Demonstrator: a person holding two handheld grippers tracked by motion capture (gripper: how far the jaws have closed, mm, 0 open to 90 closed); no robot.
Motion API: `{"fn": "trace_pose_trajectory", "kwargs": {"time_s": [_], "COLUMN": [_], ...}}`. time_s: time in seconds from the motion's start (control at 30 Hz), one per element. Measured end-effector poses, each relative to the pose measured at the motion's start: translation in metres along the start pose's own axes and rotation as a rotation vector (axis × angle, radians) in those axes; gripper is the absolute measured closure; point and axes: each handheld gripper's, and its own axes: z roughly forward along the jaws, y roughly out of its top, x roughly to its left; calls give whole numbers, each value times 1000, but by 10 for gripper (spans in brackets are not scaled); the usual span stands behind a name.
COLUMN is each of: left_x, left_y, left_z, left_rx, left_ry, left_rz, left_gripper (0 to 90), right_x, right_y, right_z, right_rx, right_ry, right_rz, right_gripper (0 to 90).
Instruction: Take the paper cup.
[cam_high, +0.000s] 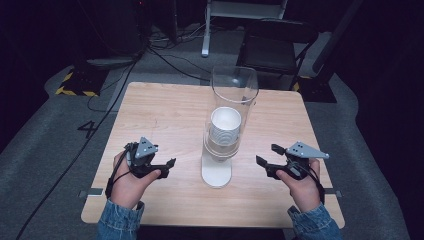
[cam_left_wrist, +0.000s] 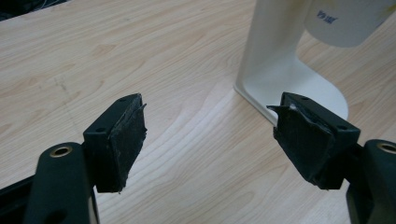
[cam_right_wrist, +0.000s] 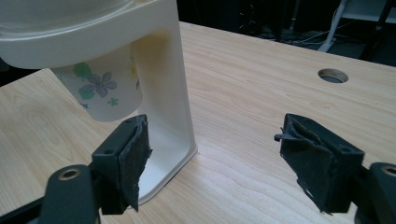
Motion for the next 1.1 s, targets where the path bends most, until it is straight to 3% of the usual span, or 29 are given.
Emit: {"fn": "trace_pose_trajectory", "kwargs": {"time_s": [0.2, 0.3, 0.4, 0.53, 0.57, 0.77, 0.93, 1.1], "left_x": [13, 23, 31, 34, 34, 34, 39, 39], "left_y": [-5, -10, -16, -19, -20, -20, -21, -21], "left_z": [-5, -8, -12, -15, -16, -19, -20, -20], "left_rx": [-8, -4, -15, -27, -29, -30, -36, -39], "left_ry": [37, 95, 127, 134, 132, 129, 148, 143], "left_rz": [-24, -46, -84, -103, -108, -106, -118, -120], "left_gripper": [248, 249, 250, 250, 250, 250, 250, 250], "right_x": [4, 11, 17, 25, 32, 43, 52, 65], "right_y": [0, 1, 2, 3, 4, 7, 9, 7], "right_z": [3, 7, 10, 16, 21, 33, 49, 64], "right_rx": [4, 4, 7, 15, 19, 12, -26, -51], "right_ry": [22, 42, 61, 85, 110, 154, 147, 139], "right_rz": [-2, -16, -27, -42, -52, -56, -61, -111], "right_gripper": [232, 224, 220, 214, 206, 177, 170, 165]}}
